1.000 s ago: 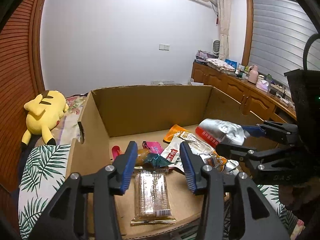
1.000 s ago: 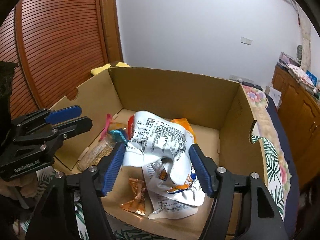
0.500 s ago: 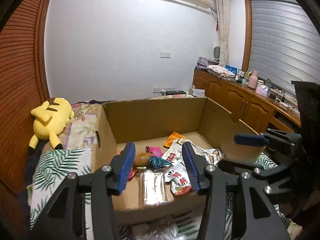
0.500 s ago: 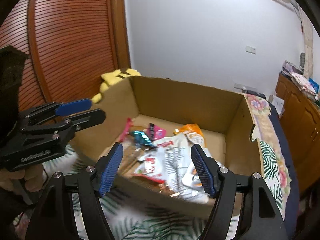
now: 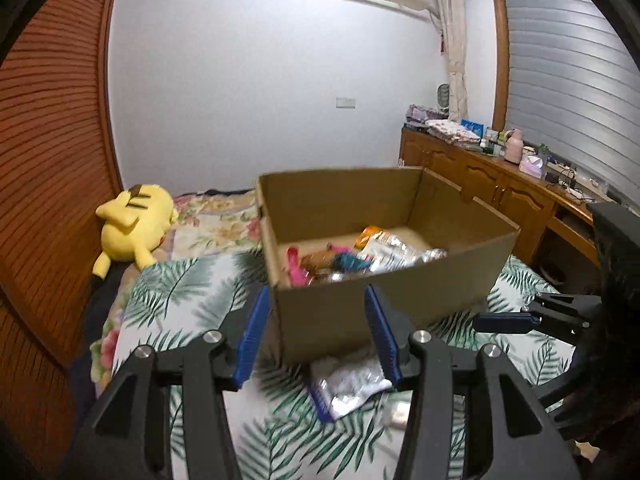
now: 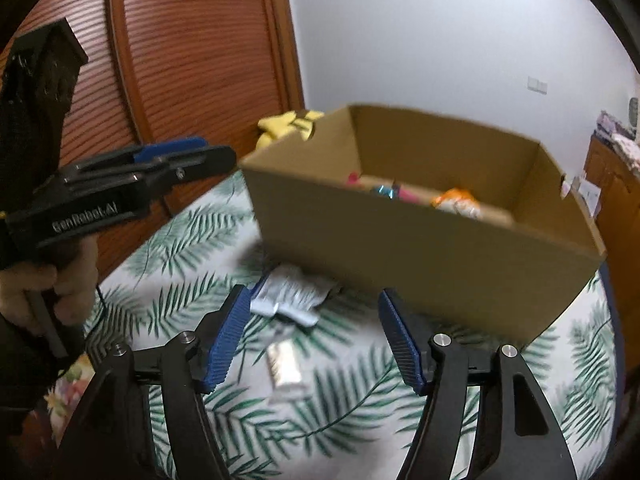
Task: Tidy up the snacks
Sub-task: 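Grasp the clear bar pack with the right tool while the left tool approaches the white pouch, then grasp the white printed pouch with the left tool while the right tool holds the bar pack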
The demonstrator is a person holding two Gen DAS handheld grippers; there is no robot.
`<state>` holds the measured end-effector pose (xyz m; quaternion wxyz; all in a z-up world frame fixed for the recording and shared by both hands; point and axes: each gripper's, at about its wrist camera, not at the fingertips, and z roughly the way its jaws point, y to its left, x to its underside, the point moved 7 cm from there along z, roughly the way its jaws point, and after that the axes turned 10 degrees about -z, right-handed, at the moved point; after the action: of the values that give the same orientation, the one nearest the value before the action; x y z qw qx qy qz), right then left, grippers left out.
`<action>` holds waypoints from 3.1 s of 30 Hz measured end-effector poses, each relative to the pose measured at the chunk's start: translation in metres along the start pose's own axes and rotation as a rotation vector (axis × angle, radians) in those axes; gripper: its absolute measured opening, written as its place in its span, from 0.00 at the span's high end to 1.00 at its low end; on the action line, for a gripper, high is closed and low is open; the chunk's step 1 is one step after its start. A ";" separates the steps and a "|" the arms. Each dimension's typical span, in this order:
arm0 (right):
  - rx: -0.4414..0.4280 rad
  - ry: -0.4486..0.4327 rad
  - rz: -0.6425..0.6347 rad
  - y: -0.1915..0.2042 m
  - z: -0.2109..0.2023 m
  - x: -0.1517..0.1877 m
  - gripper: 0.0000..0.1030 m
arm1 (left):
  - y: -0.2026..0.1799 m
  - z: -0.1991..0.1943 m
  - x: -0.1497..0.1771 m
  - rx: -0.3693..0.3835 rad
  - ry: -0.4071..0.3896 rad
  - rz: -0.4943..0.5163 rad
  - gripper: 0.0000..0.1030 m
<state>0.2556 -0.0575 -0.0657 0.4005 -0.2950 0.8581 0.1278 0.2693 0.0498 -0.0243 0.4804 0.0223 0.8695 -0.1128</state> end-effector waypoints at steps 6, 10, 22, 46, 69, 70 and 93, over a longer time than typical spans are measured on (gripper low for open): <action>-0.027 0.066 -0.015 0.021 0.021 0.019 0.41 | 0.013 -0.003 0.024 -0.014 0.039 -0.020 0.52; -0.053 0.117 -0.026 0.030 0.036 0.031 0.52 | 0.014 -0.002 0.038 -0.018 0.062 -0.013 0.52; -0.044 0.219 -0.068 0.036 0.066 0.050 0.60 | 0.021 0.007 0.057 -0.035 0.108 0.014 0.52; 0.068 0.122 0.078 -0.034 0.002 0.086 0.81 | -0.040 0.077 0.082 0.112 0.353 0.292 0.52; 0.024 0.110 0.102 -0.048 0.004 0.093 0.81 | -0.057 0.093 0.092 0.116 0.404 0.461 0.48; 0.024 0.110 0.101 -0.048 0.004 0.093 0.81 | -0.056 0.092 0.090 0.114 0.401 0.463 0.48; 0.023 0.112 0.101 -0.047 0.003 0.093 0.81 | -0.046 0.090 0.101 0.131 0.420 0.479 0.44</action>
<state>0.2390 -0.1313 -0.1378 0.3483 -0.2533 0.8943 0.1214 0.2828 -0.0220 -0.1478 0.3011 0.2801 0.9104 -0.0449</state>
